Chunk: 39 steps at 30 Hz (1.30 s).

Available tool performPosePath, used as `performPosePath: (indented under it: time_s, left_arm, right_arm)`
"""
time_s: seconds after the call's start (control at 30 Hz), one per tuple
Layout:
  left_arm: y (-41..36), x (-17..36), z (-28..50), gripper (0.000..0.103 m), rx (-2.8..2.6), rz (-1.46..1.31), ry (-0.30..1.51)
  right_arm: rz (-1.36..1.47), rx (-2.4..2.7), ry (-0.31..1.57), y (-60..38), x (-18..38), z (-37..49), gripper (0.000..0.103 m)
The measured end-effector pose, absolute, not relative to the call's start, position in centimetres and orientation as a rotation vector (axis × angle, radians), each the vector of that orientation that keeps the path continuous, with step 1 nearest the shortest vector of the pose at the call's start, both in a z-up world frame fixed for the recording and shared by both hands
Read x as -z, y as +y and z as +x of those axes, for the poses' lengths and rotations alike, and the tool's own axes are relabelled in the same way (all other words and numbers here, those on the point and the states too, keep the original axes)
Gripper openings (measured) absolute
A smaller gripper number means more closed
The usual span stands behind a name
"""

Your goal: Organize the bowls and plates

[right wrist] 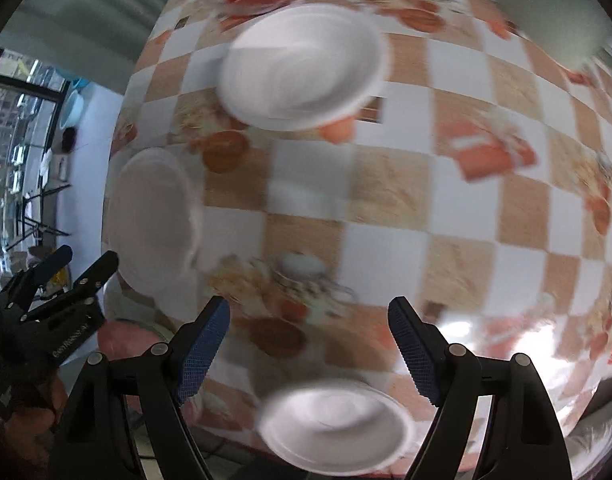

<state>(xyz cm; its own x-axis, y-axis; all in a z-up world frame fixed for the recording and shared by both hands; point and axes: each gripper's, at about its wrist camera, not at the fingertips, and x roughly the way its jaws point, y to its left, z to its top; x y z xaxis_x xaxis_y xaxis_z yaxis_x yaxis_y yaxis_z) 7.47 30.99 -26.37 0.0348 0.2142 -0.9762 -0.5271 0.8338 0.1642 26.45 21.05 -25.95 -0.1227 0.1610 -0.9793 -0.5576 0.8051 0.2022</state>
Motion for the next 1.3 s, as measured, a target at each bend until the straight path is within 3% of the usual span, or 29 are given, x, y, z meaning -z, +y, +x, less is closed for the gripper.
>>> performPosePath:
  time_s: [0.53,0.97,1.27,1.3]
  left_arm:
    - [34.3,31.1,10.2,0.08,-0.582,-0.281,1.492]
    - [37.1,29.6,9.1,0.08,-0.616,-0.281,1.437]
    - [38.8,32.6,8.6,0.08,-0.63,-0.33,1.5]
    - [39.2,33.0,8.5,0.075,-0.631,-0.345,1.509]
  right_arm:
    - [-0.418,-0.623,1.619,28.6,31.7,25.3,0.083]
    - [-0.338,-0.678,1.585,31.5,30.0,25.3,0.083]
    - [-0.406,-0.661,1.602,34.5,32.6,24.3,0.082]
    - [-0.407,-0.657,1.606,34.8,32.9,24.2,0.077]
